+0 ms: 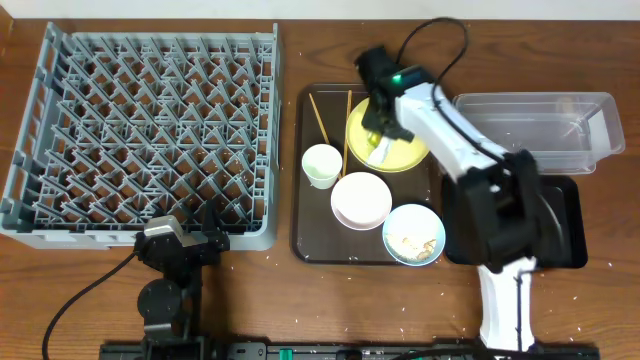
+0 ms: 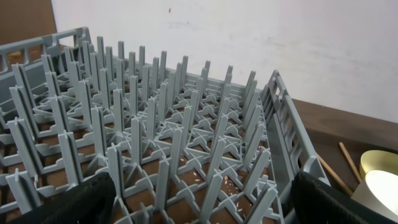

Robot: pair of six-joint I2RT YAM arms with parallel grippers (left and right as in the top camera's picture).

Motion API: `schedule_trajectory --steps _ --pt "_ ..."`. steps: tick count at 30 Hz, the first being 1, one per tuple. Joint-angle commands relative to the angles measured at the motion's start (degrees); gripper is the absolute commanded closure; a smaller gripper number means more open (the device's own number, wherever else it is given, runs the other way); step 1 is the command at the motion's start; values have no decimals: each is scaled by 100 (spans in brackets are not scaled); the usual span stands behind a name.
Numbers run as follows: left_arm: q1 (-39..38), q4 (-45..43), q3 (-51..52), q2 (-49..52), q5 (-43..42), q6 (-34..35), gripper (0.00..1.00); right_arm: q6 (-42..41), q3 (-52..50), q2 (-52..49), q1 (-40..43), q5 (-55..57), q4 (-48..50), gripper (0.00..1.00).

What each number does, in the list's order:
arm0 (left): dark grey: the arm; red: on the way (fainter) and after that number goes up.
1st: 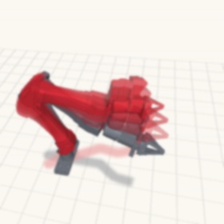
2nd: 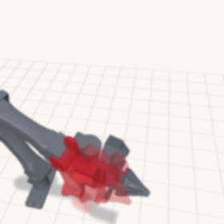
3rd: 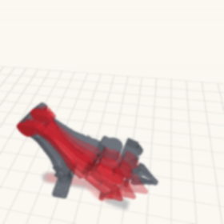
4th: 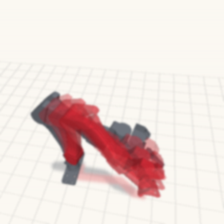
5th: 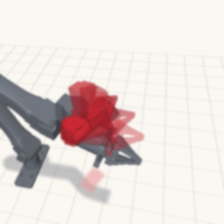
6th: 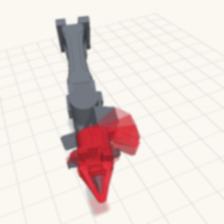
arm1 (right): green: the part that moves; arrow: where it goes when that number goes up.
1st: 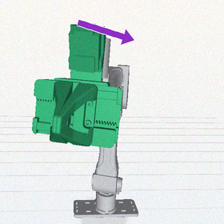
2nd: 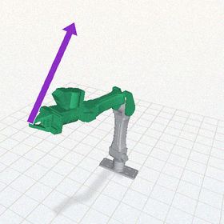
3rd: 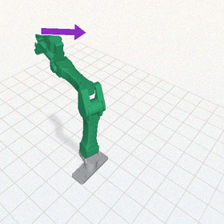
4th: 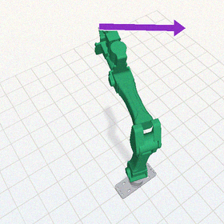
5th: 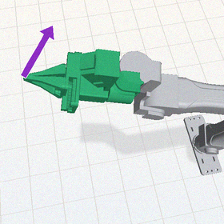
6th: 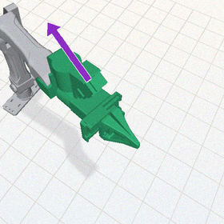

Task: Sort waste into correct bins and load items into the dishwasher
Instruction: 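Reach right gripper to yellow plate and grasp wrapper and tissue, then carry wrapper and tissue with right gripper into clear plastic bin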

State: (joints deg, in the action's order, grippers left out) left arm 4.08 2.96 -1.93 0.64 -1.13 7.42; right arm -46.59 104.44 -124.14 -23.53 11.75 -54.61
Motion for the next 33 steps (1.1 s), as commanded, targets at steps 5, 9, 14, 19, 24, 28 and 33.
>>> schedule_trajectory --steps 5,9,14,19,24,28,33 --pt "24 103 170 -28 48 -76 10 70 275 1969 1019 468 -407 98" --pt "26 103 170 -28 48 -76 10 -911 262 2127 1722 874 -1075 98" --pt "24 103 170 -28 48 -76 10 -2334 -166 1886 2446 898 -1543 98" --pt "24 103 170 -28 48 -76 9 -2402 -927 1788 2610 903 -758 71" --pt "24 103 170 -28 48 -76 9 -1727 -1056 1816 2608 855 -271 2" --pt "24 103 170 -28 48 -76 9 -459 -734 1996 2603 546 -236 1" --pt "24 103 170 -28 48 -76 10 2269 -140 2345 2396 -1399 -151 2"
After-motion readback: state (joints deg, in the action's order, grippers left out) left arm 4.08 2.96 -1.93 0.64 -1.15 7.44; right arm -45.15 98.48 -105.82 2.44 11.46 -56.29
